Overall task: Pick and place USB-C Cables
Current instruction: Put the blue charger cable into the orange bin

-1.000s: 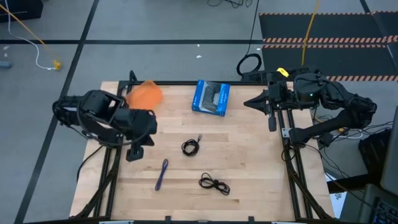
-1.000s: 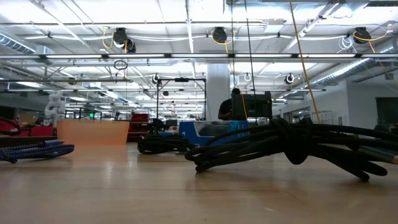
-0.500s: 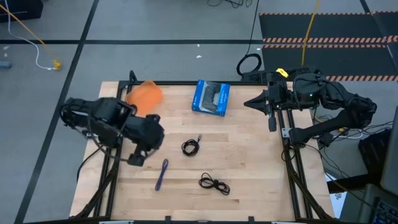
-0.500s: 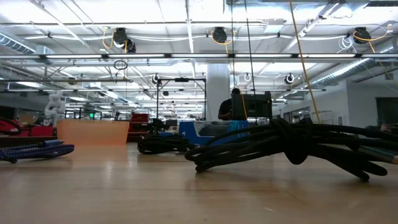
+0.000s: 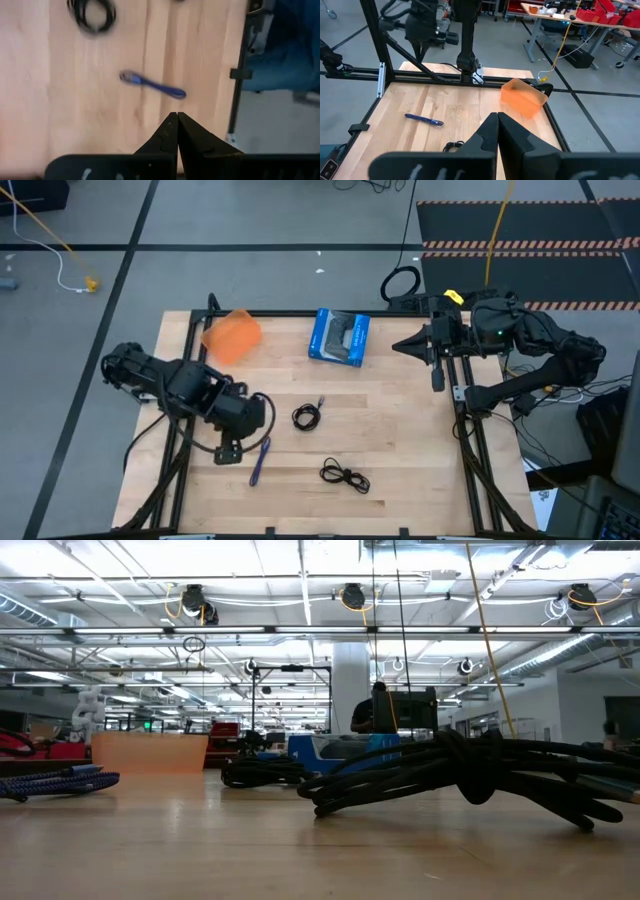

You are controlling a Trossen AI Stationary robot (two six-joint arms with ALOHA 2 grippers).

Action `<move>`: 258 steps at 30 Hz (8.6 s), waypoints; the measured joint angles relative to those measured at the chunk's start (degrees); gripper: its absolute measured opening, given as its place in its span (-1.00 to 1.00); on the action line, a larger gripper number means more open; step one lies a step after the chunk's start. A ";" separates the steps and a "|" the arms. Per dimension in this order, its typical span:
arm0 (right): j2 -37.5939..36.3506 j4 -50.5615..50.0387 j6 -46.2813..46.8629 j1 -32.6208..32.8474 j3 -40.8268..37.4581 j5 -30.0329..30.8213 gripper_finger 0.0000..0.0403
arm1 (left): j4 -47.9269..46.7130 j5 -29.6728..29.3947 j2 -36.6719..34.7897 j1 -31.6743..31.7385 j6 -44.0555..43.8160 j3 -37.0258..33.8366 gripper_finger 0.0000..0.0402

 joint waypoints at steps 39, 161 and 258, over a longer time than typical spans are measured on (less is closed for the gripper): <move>0.02 0.07 -5.14 0.00 0.00 0.13 -1.00 | -0.19 -10.96 1.11 -9.53 -62.11 -5.41 -0.97; -0.37 3.02 -7.28 0.00 -5.92 0.11 -1.00 | 32.95 -7.82 22.46 -9.89 -67.36 -33.76 -0.89; -0.93 18.46 1.81 4.38 -25.69 0.00 -1.00 | -0.01 -6.17 -8.82 51.42 17.57 -3.18 -0.92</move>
